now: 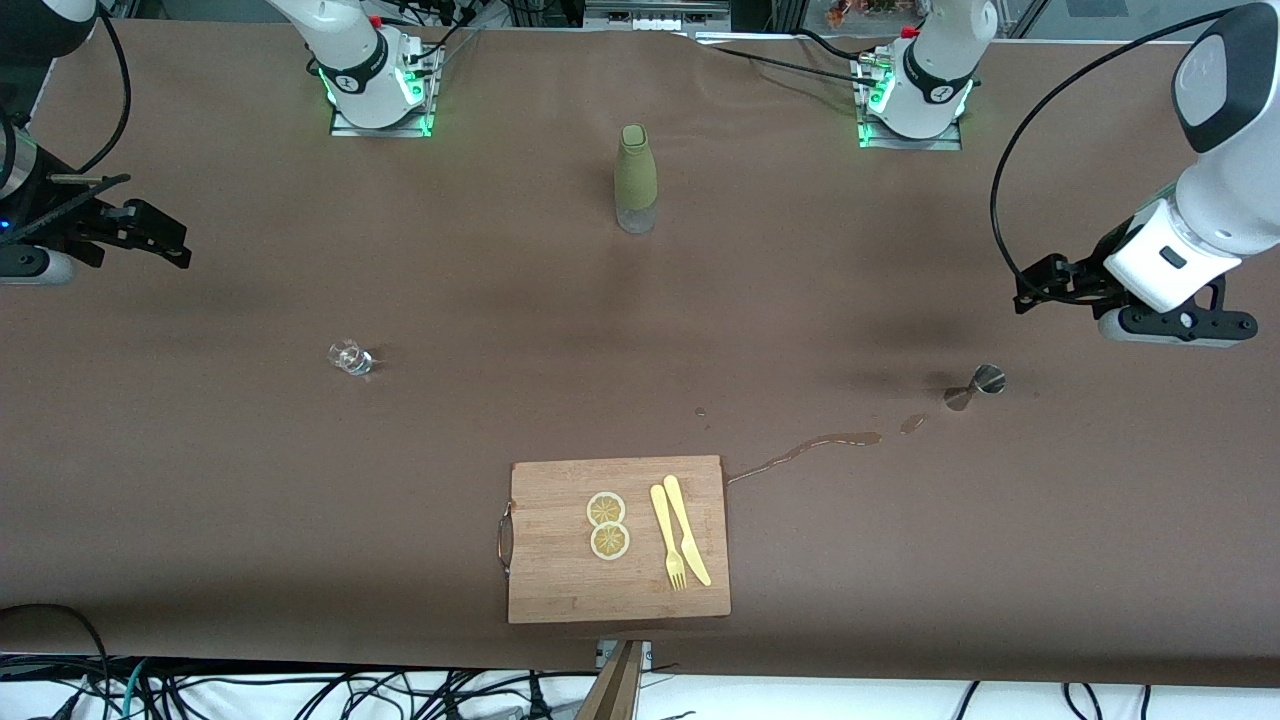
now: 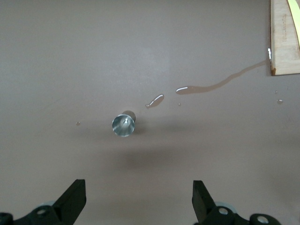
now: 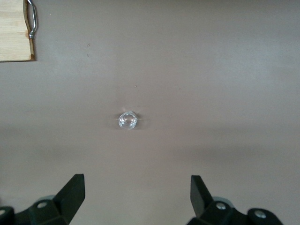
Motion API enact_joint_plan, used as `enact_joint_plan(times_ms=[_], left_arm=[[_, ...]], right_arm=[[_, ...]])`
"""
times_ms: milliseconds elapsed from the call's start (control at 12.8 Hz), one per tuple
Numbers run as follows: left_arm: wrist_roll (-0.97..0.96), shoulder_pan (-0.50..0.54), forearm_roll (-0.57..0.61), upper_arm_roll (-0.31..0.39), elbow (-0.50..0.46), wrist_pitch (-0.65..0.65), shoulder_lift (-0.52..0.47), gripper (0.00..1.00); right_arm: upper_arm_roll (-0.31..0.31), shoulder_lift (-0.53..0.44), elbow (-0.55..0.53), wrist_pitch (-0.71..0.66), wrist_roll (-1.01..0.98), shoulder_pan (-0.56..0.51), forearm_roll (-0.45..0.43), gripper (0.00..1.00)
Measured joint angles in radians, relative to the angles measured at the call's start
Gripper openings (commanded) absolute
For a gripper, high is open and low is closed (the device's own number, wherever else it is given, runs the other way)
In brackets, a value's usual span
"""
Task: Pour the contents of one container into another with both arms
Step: 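Move both grippers open toward the steel jigger and the glass beaker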
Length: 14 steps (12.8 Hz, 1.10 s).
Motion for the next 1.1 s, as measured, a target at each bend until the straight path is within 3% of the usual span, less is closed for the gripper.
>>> enact_joint_plan(times_ms=[391, 705, 1096], left_arm=[[0.128, 0.011, -0.049, 0.012, 0.003, -0.014, -0.013, 1.00], [0.445, 0.132, -0.200, 0.026, 0.006, -0.006, 0.020, 1.00], [0.920, 0.297, -0.372, 0.031, 0.066, 0.003, 0.177, 1.00]], right_arm=[[0.000, 0.000, 0.000, 0.000, 0.000, 0.000, 0.001, 1.00], [0.000, 0.000, 0.000, 0.000, 0.000, 0.000, 0.001, 1.00], [0.000, 0.000, 0.000, -0.001, 0.000, 0.000, 0.001, 1.00]])
